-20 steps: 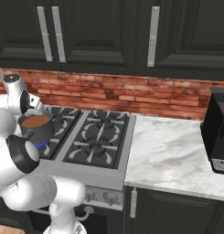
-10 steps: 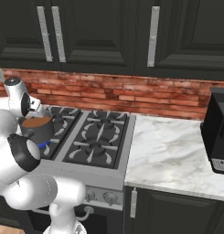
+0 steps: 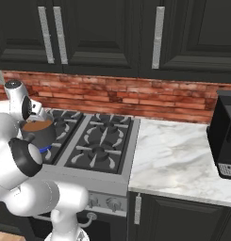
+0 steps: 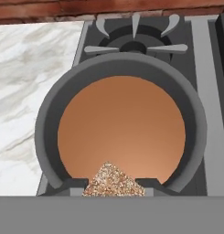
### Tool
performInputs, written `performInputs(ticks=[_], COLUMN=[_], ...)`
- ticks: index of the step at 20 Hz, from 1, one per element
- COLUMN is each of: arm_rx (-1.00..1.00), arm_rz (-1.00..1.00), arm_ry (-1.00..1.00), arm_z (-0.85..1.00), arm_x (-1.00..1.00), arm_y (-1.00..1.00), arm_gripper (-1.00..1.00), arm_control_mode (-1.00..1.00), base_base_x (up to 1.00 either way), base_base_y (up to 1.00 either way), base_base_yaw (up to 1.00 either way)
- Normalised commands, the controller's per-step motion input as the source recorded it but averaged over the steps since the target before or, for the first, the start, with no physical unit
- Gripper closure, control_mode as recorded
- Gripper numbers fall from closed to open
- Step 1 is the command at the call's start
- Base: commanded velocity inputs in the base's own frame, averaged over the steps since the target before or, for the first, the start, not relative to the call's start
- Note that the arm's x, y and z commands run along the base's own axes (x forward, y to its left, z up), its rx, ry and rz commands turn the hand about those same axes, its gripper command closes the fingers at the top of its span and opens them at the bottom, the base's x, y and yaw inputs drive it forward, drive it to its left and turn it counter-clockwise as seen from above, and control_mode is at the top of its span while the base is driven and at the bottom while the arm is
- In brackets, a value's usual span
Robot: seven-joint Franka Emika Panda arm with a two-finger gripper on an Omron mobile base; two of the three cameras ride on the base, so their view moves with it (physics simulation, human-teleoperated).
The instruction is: Pick up the sugar cube(s) and place them in the saucepan with hot chocolate.
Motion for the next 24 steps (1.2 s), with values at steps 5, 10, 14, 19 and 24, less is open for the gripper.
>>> performInputs(ticks=[5, 10, 14, 19, 24], arm_rx=[0.00, 0.00, 0.00, 0.00, -0.02], arm_rz=[0.00, 0.00, 0.00, 0.00, -0.01], arm_ry=[0.00, 0.02, 0.03, 0.10, 0.03], arm_z=[0.00, 0.00, 0.00, 0.00, 0.18], arm_x=[0.02, 0.15, 0.06, 0.06, -0.10], arm_y=[0.00, 0.00, 0.00, 0.00, 0.00], arm_gripper=[1.00, 1.00, 1.00, 1.00, 1.00], arm_control_mode=[-1.00, -1.00, -1.00, -1.00, -1.00], base_base_x=[0.00, 0.00, 0.00, 0.00, 0.00], base_base_y=[0.00, 0.00, 0.00, 0.00, 0.00], base_base_yaw=[0.00, 0.00, 0.00, 0.00, 0.00])
